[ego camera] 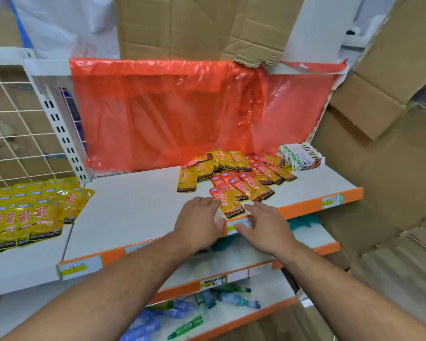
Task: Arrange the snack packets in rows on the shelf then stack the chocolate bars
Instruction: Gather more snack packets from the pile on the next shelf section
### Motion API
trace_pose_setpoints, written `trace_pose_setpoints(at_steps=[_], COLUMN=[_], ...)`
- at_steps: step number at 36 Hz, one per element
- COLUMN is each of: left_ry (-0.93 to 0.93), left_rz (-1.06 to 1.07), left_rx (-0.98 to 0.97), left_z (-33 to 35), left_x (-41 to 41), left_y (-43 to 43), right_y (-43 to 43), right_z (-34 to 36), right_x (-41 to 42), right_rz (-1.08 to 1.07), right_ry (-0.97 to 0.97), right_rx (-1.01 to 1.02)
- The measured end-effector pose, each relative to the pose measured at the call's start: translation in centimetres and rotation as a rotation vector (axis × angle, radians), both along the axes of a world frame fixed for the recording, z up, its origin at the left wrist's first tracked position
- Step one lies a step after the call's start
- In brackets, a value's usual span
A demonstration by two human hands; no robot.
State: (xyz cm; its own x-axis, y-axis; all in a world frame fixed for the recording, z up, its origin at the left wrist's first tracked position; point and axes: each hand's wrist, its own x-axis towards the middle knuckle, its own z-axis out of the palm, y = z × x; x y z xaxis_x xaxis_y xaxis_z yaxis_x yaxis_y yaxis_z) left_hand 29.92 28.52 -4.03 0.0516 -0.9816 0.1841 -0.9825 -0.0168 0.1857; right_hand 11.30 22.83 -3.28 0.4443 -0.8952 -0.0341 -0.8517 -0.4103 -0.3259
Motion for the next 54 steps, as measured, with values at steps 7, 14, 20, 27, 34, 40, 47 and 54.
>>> trace_pose_setpoints(at_steps=[7, 14, 20, 27, 34, 40, 47, 54], left_ry=[0.006, 0.022, 0.012, 0.074, 0.034, 0.056, 0.247, 0.399], left_rz=[-0.057, -0.083, -0.094, 0.026, 0.238, 0.395, 0.602, 0.817], left_rx=[-0.007, 0.018, 0.040, 0.122, 0.129, 0.142, 0.118, 0.099], left_z=[-1.5, -1.5, -1.8, -1.7, -2.0, -2.0, -1.6, -1.9], left_x=[-1.8, -2.2, -2.0, -2.6, -4.9, -7.1, -10.9, -13.3], left_y=[-5.0, -11.5, -15.1, -16.6, -17.1, -17.4, -16.5, -16.6], right_y=[-3.6, -8.7, -12.8, -16.3, -17.9, -18.7, -19.3, -19.6], right_z=[-1.0, -1.2, -1.8, -2.7, -4.1, -4.9, -5.0, -4.8], right_x=[-1.7, -2.0, -1.6, -1.3, -1.6, -2.4, -3.4, -4.0], right_rz=[-0.040, -0.092, -0.147, -0.191, -0.209, -0.161, -0.087, -0.037], right_ry=[0.011, 0.035, 0.020, -0.036, -0.168, -0.258, -0.290, -0.333], right_rx=[-0.010, -0.008, 0.031, 0.060, 0.043, 0.146, 0.226, 0.255])
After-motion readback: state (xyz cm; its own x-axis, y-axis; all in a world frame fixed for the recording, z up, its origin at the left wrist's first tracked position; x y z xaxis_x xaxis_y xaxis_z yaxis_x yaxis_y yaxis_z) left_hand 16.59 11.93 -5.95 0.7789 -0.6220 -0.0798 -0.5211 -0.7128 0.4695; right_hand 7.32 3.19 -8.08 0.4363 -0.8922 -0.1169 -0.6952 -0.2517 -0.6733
